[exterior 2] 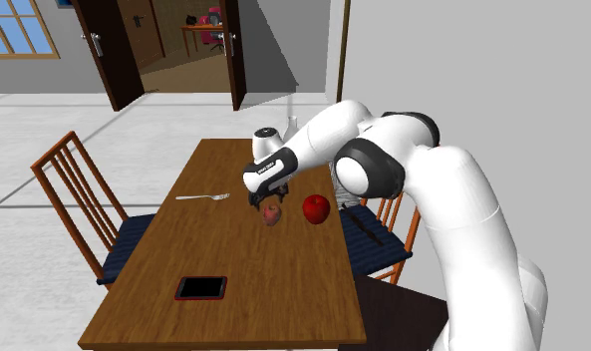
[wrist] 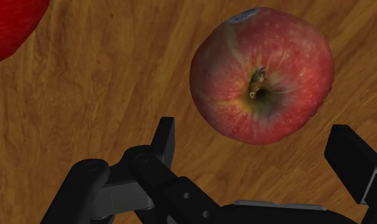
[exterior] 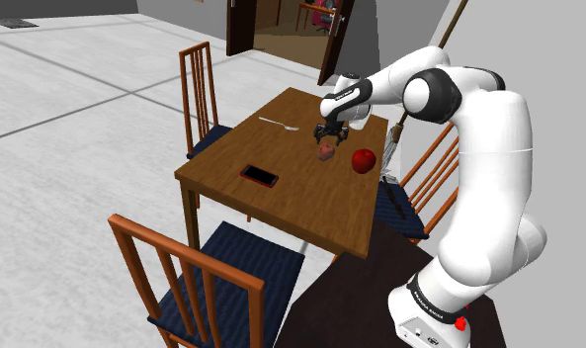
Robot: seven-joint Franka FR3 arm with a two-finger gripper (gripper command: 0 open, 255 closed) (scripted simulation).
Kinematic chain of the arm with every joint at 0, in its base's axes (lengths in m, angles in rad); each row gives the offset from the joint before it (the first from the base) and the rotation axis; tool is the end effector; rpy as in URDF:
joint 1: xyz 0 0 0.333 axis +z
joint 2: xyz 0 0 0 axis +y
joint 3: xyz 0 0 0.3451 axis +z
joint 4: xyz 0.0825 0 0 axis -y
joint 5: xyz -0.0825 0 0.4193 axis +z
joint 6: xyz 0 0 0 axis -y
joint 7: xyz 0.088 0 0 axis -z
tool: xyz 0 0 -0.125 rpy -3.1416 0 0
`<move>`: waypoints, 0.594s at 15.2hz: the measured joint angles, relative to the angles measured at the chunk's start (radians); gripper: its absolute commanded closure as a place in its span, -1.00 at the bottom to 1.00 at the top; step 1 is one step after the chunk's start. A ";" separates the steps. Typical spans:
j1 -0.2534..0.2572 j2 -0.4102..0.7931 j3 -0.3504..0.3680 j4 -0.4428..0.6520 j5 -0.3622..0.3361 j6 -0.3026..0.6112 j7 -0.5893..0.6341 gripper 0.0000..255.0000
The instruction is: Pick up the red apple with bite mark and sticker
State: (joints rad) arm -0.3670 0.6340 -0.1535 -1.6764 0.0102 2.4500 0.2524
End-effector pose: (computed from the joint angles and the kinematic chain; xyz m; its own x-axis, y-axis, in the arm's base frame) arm 0.6496 -0.3574 0.2335 0.7285 -0.6659 0.1610 -0.6793 -0.7325 0.0442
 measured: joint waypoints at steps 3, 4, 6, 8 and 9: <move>0.000 0.021 0.002 -0.001 0.002 0.021 0.002 1.00; -0.001 0.021 0.002 -0.001 0.002 0.024 0.002 1.00; -0.001 0.022 0.002 -0.001 0.002 0.026 0.002 1.00; -0.001 0.022 0.002 -0.001 0.002 0.026 0.001 1.00; -0.001 0.021 0.001 -0.002 0.002 0.027 0.001 1.00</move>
State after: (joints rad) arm -0.3684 0.6551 -0.1520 -1.6783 0.0123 2.4768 0.2536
